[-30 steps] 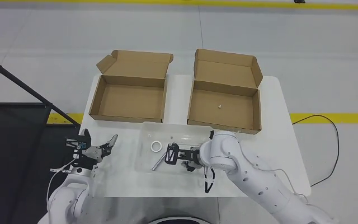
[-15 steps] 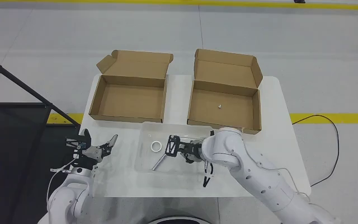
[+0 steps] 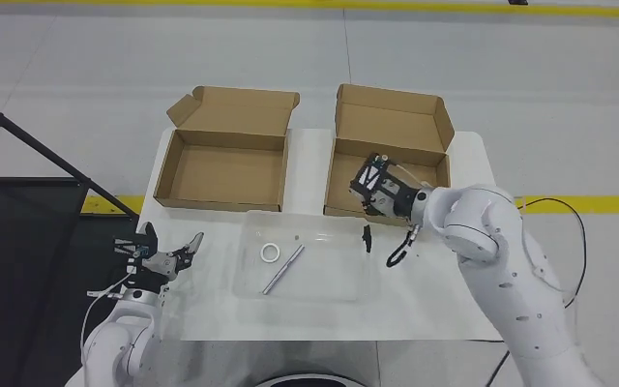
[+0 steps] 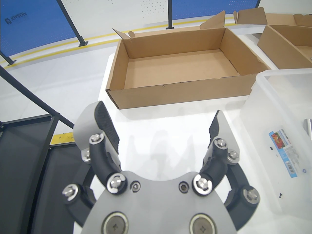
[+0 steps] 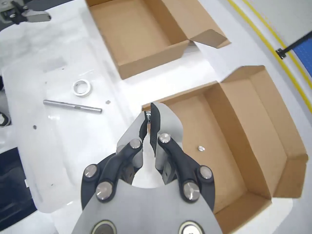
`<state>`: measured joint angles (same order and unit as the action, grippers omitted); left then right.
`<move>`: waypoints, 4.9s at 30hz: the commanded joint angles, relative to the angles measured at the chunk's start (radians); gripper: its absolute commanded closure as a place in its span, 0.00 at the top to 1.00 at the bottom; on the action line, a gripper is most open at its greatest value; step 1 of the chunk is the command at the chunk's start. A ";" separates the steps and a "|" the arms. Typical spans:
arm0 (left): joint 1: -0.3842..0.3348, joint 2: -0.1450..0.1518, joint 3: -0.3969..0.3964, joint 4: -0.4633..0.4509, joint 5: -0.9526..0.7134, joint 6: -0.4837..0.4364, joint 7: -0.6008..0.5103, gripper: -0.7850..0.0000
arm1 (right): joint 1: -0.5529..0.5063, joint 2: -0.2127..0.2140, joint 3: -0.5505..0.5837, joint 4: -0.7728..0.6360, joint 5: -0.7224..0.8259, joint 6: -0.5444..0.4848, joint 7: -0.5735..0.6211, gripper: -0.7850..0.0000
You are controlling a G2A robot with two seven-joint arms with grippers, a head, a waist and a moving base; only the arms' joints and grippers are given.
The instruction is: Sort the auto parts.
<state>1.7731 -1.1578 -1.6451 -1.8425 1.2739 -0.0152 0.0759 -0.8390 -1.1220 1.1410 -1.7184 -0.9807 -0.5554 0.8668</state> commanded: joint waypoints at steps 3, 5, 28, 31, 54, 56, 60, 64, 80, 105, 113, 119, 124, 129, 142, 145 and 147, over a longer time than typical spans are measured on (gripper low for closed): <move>0.000 0.000 0.000 0.000 0.000 0.000 0.000 1.00 | 0.045 -0.006 -0.041 0.059 -0.108 0.142 0.156 0.00; 0.000 0.000 0.000 0.000 0.000 0.000 0.000 1.00 | 0.088 -0.016 -0.082 0.145 -0.123 0.182 0.209 0.00; 0.000 0.000 0.000 0.000 0.000 0.000 0.000 1.00 | 0.304 -0.109 -0.282 0.638 -0.139 0.301 0.191 0.34; 0.000 0.000 0.000 0.000 0.000 0.000 0.000 1.00 | 0.299 -0.106 -0.275 0.599 -0.154 0.310 0.213 0.48; -0.056 0.016 -0.013 -0.156 0.154 -0.186 -0.083 1.00 | -0.072 0.006 0.035 -0.153 -0.342 0.094 0.134 1.00; -0.070 0.020 -0.005 -0.204 0.200 -0.240 -0.134 1.00 | -0.134 0.018 0.074 -0.221 -0.372 0.043 0.079 1.00; -0.100 0.030 0.022 -0.294 0.254 -0.395 -0.265 1.00 | -0.251 0.037 0.151 -0.316 -0.430 -0.001 -0.001 1.00; -0.146 0.037 0.064 -0.354 0.281 -0.516 -0.404 1.00 | -0.343 0.048 0.208 -0.378 -0.480 0.009 -0.033 1.00; -0.243 0.037 0.129 -0.383 0.073 -0.603 -0.663 1.00 | -0.426 0.058 0.270 -0.418 -0.506 -0.005 -0.063 1.00; -0.561 0.036 0.392 -0.268 -0.319 -0.517 -1.285 1.00 | -0.426 0.058 0.270 -0.418 -0.506 -0.005 -0.063 1.00; -0.561 0.036 0.392 -0.268 -0.319 -0.517 -1.285 1.00 | -0.426 0.058 0.270 -0.418 -0.506 -0.005 -0.063 1.00; -0.564 0.032 0.425 -0.265 -0.272 -0.435 -1.246 1.00 | -0.426 0.058 0.270 -0.418 -0.506 -0.005 -0.063 1.00; -0.628 0.020 0.498 -0.231 -0.258 -0.294 -1.335 1.00 | -0.426 0.058 0.270 -0.418 -0.506 -0.005 -0.063 1.00; -0.693 0.013 0.563 -0.192 -0.268 -0.240 -1.465 0.93 | -0.426 0.058 0.270 -0.418 -0.506 -0.005 -0.063 1.00; -0.709 0.005 0.619 -0.122 -0.281 -0.133 -1.494 0.60 | -0.426 0.058 0.270 -0.418 -0.506 -0.005 -0.063 1.00; -0.714 0.003 0.627 -0.094 -0.292 -0.121 -1.487 0.58 | -0.426 0.058 0.270 -0.418 -0.506 -0.005 -0.063 1.00; -0.717 0.002 0.631 -0.078 -0.291 -0.120 -1.478 0.56 | -0.426 0.058 0.270 -0.418 -0.506 -0.005 -0.063 1.00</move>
<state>1.0572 -1.1552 -1.0162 -1.9297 0.9816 -0.1362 -1.4071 -1.2650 -1.0637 1.4107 -2.1368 -1.4867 -0.5608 0.8041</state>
